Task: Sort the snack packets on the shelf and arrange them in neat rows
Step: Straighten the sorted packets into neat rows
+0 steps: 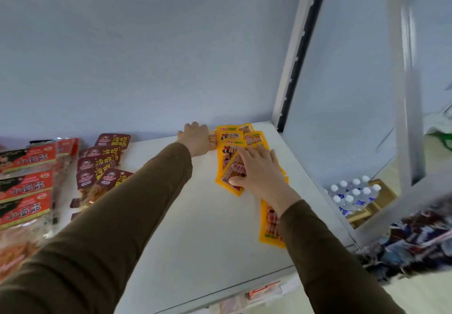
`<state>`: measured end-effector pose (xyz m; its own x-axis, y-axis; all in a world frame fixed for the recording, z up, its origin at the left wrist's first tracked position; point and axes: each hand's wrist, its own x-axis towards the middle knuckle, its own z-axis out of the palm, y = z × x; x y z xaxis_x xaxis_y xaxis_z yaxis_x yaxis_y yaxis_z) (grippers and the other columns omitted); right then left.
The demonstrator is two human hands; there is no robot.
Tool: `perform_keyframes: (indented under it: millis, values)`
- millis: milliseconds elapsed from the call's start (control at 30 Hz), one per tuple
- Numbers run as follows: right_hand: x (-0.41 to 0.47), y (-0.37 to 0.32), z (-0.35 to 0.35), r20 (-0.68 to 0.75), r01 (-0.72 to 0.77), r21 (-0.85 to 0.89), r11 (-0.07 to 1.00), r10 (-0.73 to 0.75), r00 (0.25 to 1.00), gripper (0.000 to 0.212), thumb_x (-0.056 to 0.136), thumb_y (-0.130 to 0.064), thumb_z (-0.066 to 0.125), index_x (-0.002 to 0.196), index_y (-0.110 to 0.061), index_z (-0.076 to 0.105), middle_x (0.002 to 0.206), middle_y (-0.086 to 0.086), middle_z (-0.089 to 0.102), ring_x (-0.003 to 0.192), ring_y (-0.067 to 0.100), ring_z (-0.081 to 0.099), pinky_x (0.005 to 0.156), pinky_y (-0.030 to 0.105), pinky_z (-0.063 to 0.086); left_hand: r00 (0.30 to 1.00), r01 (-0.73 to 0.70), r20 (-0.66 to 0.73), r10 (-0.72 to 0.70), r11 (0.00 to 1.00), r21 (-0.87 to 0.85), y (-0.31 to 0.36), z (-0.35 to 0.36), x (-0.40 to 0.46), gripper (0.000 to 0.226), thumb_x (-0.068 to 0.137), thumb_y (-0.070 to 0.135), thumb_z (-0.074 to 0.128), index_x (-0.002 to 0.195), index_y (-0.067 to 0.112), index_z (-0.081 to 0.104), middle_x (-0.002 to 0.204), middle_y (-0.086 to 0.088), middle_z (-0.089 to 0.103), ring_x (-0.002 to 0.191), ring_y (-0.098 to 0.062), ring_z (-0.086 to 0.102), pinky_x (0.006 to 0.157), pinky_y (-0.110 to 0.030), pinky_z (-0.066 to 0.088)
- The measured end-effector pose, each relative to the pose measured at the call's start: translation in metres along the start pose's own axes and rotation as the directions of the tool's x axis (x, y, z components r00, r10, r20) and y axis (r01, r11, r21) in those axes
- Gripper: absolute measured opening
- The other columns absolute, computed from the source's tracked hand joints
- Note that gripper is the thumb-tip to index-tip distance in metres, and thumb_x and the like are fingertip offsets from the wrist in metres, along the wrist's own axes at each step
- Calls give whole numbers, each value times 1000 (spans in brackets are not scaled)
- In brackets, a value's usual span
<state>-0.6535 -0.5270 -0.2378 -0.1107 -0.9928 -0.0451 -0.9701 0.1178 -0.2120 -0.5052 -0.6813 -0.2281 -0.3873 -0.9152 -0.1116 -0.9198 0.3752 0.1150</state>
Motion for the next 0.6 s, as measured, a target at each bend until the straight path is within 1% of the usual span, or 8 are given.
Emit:
perform_keyframes:
  millis: [67,167,300,400,467,500,567,600]
  values:
    - [3,-4,2,-16,27,1,1000,-27,1000,91,88,-63,62,158,-25,19,163,1,28,153,31,13,123,53,1,999,25,38,-22,996,-85,3,-4,3,48,94,49,63,122,11,56,120,-13,60,113,-32,55,92,-43,45]
    - [7,-7,4,-20,54,37,998,-53,998,91,88,-62,63,158,-25,19,163,1,28,154,31,12,125,53,2,995,86,87,-57,920,-382,2,-5,4,28,92,28,68,112,11,58,95,-6,65,84,-20,59,73,-35,48]
    - [10,-7,7,-25,72,69,995,-71,997,92,88,-59,65,159,-24,17,163,3,28,153,31,13,125,53,1,980,199,141,-140,702,-683,0,-9,5,12,96,8,58,108,10,57,91,-7,64,76,-18,58,69,-30,50]
    - [13,-10,7,-25,74,91,993,-72,997,95,88,-58,66,159,-23,14,162,4,28,152,31,16,125,53,0,969,248,207,-136,518,-819,5,-10,-4,6,101,14,51,100,10,55,86,-10,62,73,-24,60,71,-32,48]
    - [14,-12,8,-44,85,110,990,-80,996,96,88,-57,66,160,-24,12,162,5,28,151,31,19,124,53,-2,963,267,259,-71,354,-896,6,-10,-14,15,102,27,58,101,12,58,87,-7,69,73,-21,67,72,-33,54]
    - [15,-14,9,-60,92,118,989,-85,995,96,88,-56,67,160,-24,12,162,5,28,151,31,20,124,53,-3,962,265,272,-18,291,-919,5,-8,-19,20,99,30,65,109,14,58,96,-6,72,82,-22,72,77,-35,57]
    - [16,-17,13,-95,108,145,984,-95,991,100,87,-54,69,161,-22,9,161,6,29,150,31,23,123,53,-5,964,248,262,46,208,-946,3,-1,-29,47,91,19,77,130,20,50,117,-7,71,104,-27,72,90,-42,58]
    - [16,-18,15,-108,115,168,979,-98,989,104,86,-53,71,161,-22,7,162,6,28,150,31,24,123,53,-4,968,231,245,60,180,-956,4,2,-35,58,89,9,77,136,21,44,122,-8,68,109,-28,70,90,-43,58]
